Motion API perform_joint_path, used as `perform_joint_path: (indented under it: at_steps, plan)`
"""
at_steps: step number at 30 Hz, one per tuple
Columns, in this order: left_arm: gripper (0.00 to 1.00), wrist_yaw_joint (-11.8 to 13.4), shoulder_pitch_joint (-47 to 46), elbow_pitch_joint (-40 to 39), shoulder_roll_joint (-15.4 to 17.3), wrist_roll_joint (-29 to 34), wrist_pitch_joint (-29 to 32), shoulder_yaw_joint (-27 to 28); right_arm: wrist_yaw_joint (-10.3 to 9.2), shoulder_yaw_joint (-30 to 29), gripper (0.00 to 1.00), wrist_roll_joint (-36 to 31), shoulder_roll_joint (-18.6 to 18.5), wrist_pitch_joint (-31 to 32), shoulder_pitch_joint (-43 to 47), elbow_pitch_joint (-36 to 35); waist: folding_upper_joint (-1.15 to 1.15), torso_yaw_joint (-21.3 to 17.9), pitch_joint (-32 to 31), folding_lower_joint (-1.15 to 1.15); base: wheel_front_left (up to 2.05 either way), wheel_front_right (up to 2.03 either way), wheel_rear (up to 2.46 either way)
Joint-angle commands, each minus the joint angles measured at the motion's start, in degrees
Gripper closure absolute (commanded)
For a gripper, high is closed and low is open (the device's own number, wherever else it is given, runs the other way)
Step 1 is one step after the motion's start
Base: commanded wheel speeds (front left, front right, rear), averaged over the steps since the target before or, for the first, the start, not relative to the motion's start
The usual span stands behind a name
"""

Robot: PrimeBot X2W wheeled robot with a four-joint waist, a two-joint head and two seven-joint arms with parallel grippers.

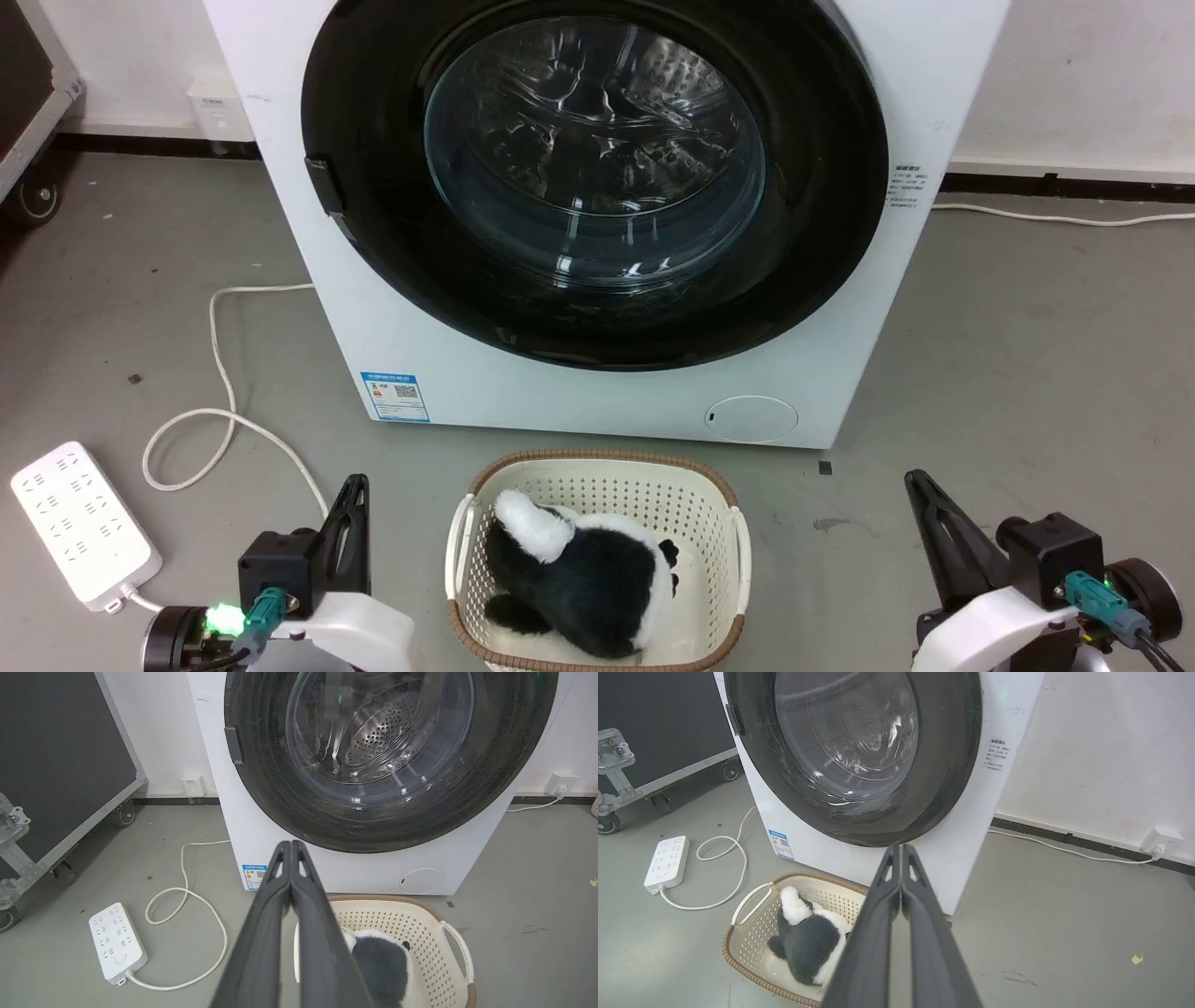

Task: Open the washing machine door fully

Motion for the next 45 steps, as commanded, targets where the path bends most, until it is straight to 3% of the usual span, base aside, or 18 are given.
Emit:
perform_joint_path:
  at_steps: [1,19,44,45]
  plan:
    - [0.00,0.0,0.0,0.0,0.0,0.0,0.0,0.0,0.00,0.0,0.00,0.0,0.0,0.0,0.0,0.0,0.00,0.0,0.0,0.00,0.00,0.00,0.00]
    - [0.00,1.2,-0.4,-0.6,0.0,0.5,-2.0,-1.8,0.00,-0.4,0.00,1.6,-1.4,-2.0,0.1,-1.0,0.00,0.1,1.3,0.00,0.00,0.00,0.00]
    - [0.00,5.5,-5.4,-2.4,0.4,1.1,-5.0,-7.1,-0.02,-3.0,0.00,10.5,-10.3,-1.7,-12.1,-1.5,0.00,1.3,9.8,0.00,0.00,0.00,0.00]
    - [0.00,5.7,-5.6,-2.4,0.4,1.1,-5.1,-7.3,-0.02,-3.2,0.38,11.2,-10.4,-1.5,-12.9,-1.2,0.00,1.4,10.1,0.00,0.00,0.00,0.00]
